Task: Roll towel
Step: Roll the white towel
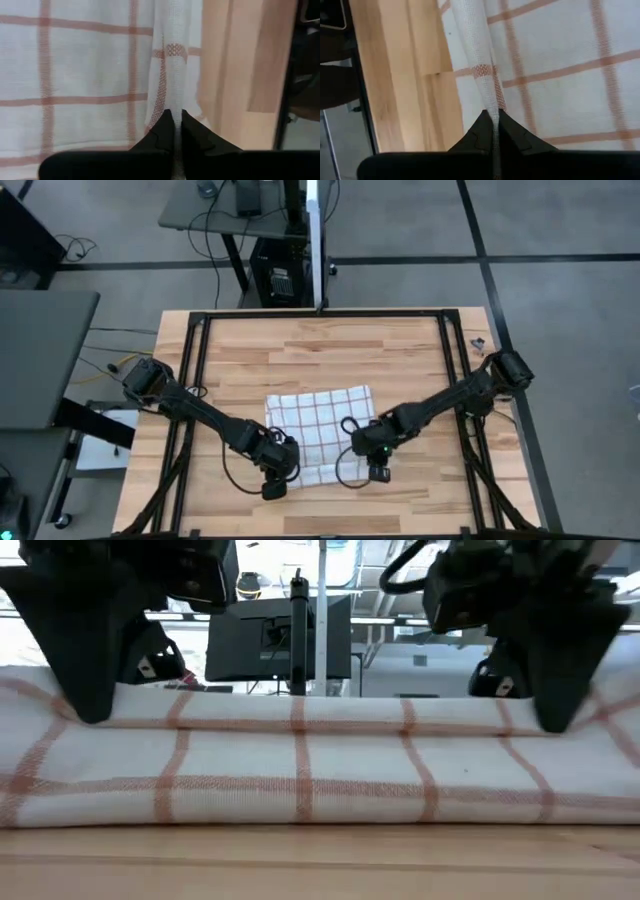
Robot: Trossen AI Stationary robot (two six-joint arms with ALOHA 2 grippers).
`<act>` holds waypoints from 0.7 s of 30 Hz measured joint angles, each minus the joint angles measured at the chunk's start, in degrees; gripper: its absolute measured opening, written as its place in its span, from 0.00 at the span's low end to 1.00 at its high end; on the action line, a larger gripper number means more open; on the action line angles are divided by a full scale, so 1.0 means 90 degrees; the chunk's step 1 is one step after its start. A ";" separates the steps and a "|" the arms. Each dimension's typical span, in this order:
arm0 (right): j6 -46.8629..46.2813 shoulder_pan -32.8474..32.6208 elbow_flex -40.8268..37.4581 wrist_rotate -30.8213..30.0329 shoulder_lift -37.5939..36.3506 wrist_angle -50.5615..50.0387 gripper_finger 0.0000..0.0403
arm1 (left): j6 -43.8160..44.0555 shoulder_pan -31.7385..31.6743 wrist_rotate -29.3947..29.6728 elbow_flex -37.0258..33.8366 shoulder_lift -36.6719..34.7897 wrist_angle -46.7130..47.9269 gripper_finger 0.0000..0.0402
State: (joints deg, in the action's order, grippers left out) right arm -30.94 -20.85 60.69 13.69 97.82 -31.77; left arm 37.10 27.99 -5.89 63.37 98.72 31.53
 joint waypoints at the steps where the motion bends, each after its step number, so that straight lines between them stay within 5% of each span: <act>1: 0.0077 0.0030 -0.0001 0.0005 0.0005 0.0005 0.00 | -0.0002 0.0002 0.0031 0.0007 0.0034 -0.0009 0.00; 14: 0.0162 0.0161 -0.0085 -0.0345 0.0520 0.0194 0.01 | 0.0261 -0.0006 0.0880 0.0005 0.0198 0.0296 0.00; 21: -0.0052 0.0161 -0.0085 -0.0495 0.0517 0.0054 0.10 | 0.0288 -0.0033 0.1102 0.0005 0.0194 0.0347 0.07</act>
State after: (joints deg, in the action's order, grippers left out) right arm -31.41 -19.40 59.92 9.23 102.48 -31.28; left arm 39.70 27.69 4.03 63.42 100.47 34.65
